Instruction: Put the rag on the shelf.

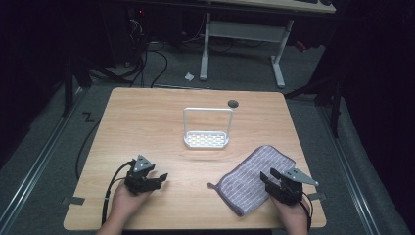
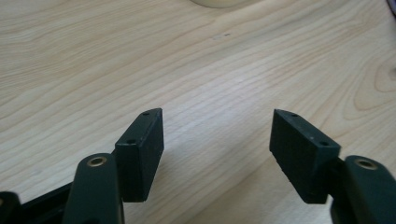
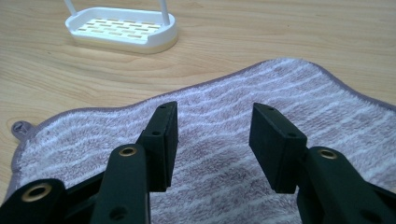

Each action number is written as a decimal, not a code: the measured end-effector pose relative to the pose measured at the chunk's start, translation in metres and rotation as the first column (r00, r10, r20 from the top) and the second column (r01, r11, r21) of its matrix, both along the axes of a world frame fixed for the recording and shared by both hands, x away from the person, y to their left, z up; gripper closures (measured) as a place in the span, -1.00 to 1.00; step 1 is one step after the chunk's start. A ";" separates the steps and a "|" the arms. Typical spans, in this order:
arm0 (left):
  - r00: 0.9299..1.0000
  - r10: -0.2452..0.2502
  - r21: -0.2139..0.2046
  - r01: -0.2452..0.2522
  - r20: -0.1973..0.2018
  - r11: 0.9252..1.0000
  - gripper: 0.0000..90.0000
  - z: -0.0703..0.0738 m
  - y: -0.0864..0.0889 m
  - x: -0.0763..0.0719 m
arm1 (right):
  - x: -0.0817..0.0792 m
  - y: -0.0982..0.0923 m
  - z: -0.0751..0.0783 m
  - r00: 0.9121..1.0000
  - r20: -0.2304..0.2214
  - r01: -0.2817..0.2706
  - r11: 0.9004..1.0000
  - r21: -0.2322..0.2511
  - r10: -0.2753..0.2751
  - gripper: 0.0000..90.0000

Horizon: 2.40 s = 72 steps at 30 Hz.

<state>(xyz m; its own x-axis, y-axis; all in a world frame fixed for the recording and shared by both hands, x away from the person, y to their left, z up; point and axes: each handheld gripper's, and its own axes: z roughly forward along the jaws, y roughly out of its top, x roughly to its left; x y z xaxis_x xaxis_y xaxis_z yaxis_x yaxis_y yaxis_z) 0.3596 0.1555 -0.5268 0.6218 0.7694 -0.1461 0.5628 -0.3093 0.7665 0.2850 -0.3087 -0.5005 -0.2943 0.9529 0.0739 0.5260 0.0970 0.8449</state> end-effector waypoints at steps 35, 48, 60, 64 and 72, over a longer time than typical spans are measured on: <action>0.990 -0.140 -0.086 0.137 -0.027 0.987 0.69 0.005 -0.026 -0.015 | 0.010 0.131 -0.028 0.854 -0.194 -0.495 0.869 -0.020 0.482 1.00; 0.947 -0.321 -0.037 0.320 -0.006 0.947 0.74 0.008 -0.099 -0.025 | -0.004 0.109 -0.009 0.899 -0.095 -0.432 0.901 -0.030 0.428 1.00; 0.930 -0.367 -0.018 0.367 -0.023 0.930 0.74 -0.001 -0.124 -0.018 | -0.005 0.051 -0.017 0.953 -0.141 -0.271 0.962 0.000 0.269 1.00; 0.927 -0.374 0.000 0.375 -0.028 0.927 0.76 -0.002 -0.124 -0.019 | -0.004 0.056 -0.022 0.949 -0.168 -0.276 0.961 -0.023 0.268 1.00; 0.927 -0.373 -0.005 0.373 -0.041 0.928 0.77 -0.003 -0.105 -0.037 | 0.014 0.073 -0.028 0.941 -0.174 -0.303 0.952 -0.042 0.291 1.00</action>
